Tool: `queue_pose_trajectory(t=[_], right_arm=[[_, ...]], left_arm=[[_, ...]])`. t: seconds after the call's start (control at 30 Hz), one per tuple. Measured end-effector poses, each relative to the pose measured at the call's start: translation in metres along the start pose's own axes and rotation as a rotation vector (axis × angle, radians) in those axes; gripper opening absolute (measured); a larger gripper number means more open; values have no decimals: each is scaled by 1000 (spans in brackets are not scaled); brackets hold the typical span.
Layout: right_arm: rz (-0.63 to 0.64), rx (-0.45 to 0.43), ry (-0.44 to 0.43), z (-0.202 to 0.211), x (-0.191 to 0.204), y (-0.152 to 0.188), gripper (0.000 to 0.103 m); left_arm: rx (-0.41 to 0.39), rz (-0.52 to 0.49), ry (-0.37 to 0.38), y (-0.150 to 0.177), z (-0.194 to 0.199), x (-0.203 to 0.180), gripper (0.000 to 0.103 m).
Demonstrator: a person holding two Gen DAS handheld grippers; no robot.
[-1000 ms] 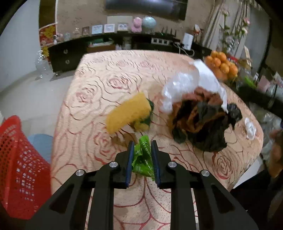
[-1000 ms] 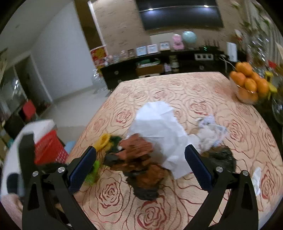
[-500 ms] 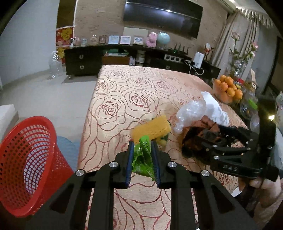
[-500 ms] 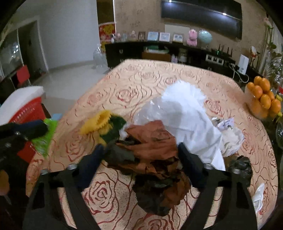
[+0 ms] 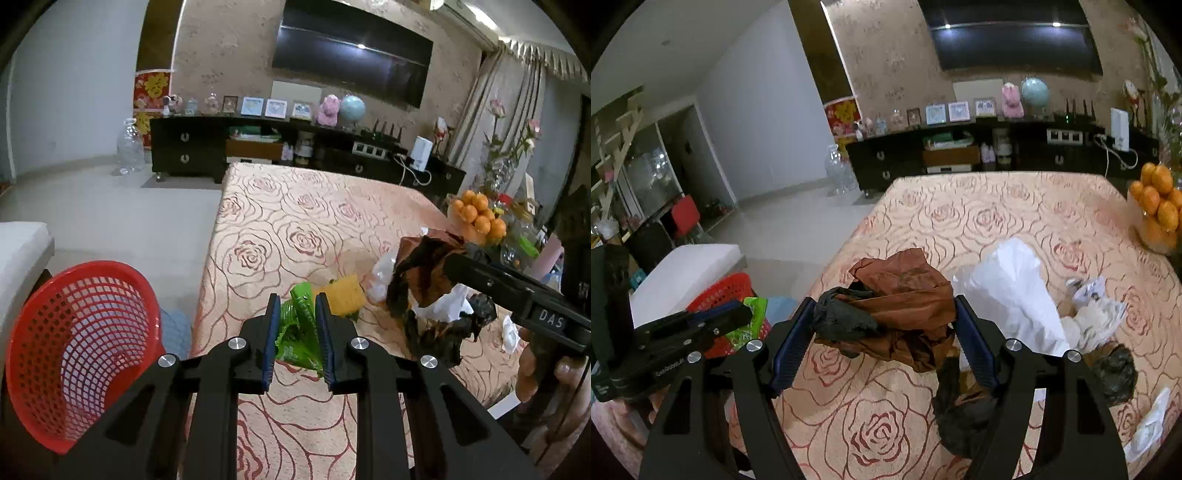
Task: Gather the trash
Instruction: 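Grasp the green wrapper with left tool while right tool grasps brown cloth, then carry both items to the red basket and open both tools to drop them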
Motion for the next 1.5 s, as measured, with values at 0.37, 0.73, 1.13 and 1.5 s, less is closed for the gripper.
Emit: queue_pose_trajectory(t=[0.37, 0.73, 1.13, 1.5], right_arm=[[24, -43, 28, 5, 13, -22, 72], [78, -55, -3, -6, 49, -40, 72], [211, -26, -148, -34, 135, -77, 72], [297, 37, -273, -70, 196, -73, 72]], left_arm=[[-92, 4, -55, -30, 40, 26, 19], [-188, 38, -260, -65, 82, 107, 19], [-167, 169, -338, -56, 94, 175, 19], [-69, 166, -383, -40, 74, 194, 19]])
Point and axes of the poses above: each gripper's, at about its wrist camera, not at the fingertips, and z roughly against the way its jaws point, x to its left, y to its underside, the point moved 8 cm from there along -z, roughly the way its jaws point, and after that the axes turned 10 degrees about z, right-handed, at the moved point
